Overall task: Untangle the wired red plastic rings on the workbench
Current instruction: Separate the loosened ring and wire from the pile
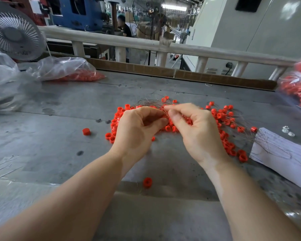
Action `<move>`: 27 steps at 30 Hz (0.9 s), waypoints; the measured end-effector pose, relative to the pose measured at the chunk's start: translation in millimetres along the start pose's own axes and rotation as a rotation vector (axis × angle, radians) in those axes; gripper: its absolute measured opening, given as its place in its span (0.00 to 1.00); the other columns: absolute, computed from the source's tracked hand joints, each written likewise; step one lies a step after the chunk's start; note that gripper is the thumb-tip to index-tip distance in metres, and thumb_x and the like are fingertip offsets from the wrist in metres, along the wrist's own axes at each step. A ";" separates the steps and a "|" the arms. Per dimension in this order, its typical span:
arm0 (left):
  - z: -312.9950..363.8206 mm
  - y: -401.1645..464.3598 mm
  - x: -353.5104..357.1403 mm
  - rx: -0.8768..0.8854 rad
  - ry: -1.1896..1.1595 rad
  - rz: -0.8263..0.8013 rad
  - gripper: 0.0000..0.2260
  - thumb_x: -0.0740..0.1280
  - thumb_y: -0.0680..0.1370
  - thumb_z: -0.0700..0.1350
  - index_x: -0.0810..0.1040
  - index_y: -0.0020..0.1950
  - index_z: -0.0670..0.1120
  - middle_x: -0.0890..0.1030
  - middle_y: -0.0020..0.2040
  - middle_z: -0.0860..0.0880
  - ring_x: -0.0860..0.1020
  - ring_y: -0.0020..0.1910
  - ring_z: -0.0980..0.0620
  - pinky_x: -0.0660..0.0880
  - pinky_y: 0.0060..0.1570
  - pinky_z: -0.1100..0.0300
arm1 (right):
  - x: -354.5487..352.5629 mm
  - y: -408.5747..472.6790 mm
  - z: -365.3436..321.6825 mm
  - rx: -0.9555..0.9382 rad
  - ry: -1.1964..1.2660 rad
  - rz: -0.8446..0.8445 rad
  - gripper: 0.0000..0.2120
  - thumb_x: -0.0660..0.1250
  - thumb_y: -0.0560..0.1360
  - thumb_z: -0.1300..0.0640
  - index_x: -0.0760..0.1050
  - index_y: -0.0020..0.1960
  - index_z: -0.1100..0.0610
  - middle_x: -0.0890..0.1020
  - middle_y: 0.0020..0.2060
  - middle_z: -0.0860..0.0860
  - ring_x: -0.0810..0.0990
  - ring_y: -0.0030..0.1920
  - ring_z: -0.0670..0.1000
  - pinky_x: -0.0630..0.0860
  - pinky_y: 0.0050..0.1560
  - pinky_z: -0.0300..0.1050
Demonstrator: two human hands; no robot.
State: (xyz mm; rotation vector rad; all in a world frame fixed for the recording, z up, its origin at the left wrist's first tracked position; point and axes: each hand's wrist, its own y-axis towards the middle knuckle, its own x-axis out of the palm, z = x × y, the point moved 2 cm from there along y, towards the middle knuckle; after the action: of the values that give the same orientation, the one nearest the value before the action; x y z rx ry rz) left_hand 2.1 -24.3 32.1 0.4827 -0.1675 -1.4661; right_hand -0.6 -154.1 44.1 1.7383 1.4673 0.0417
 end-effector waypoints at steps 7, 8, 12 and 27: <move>3.8 -1.5 -1.6 0.080 0.065 0.006 0.07 0.72 0.72 0.39 0.81 0.40 0.52 0.79 0.30 0.61 0.76 0.31 0.67 0.69 0.34 0.75 | 3.3 -1.1 2.3 0.111 0.201 -0.075 0.08 0.70 0.73 0.61 0.83 0.51 0.59 0.84 0.44 0.46 0.81 0.48 0.39 0.73 0.54 0.31; 4.2 -1.6 -1.7 0.085 0.058 0.014 0.09 0.72 0.71 0.39 0.80 0.39 0.53 0.79 0.28 0.62 0.76 0.31 0.67 0.69 0.34 0.76 | 3.3 -1.4 2.5 0.115 0.226 -0.069 0.08 0.70 0.73 0.61 0.83 0.50 0.59 0.84 0.44 0.46 0.81 0.48 0.39 0.73 0.55 0.32; 6.1 -2.2 -2.8 0.111 0.053 0.012 0.11 0.72 0.71 0.38 0.79 0.38 0.55 0.78 0.27 0.66 0.77 0.31 0.69 0.68 0.33 0.77 | 4.7 -2.6 2.9 0.112 0.306 -0.052 0.07 0.70 0.73 0.61 0.83 0.49 0.56 0.84 0.42 0.44 0.81 0.46 0.39 0.74 0.53 0.32; 1.1 1.4 -2.8 -0.036 -0.271 -0.048 0.08 0.63 0.78 0.36 0.79 0.44 0.46 0.82 0.38 0.52 0.79 0.39 0.60 0.75 0.42 0.68 | 3.8 -4.3 -5.5 0.026 0.277 -0.030 0.12 0.71 0.71 0.66 0.80 0.47 0.50 0.82 0.38 0.40 0.77 0.36 0.36 0.70 0.40 0.27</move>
State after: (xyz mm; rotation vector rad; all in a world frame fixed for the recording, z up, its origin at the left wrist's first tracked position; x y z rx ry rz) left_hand 2.7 -21.7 34.1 0.2580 -0.3455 -1.5753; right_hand -5.6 -148.0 43.3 1.7842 1.6985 0.2570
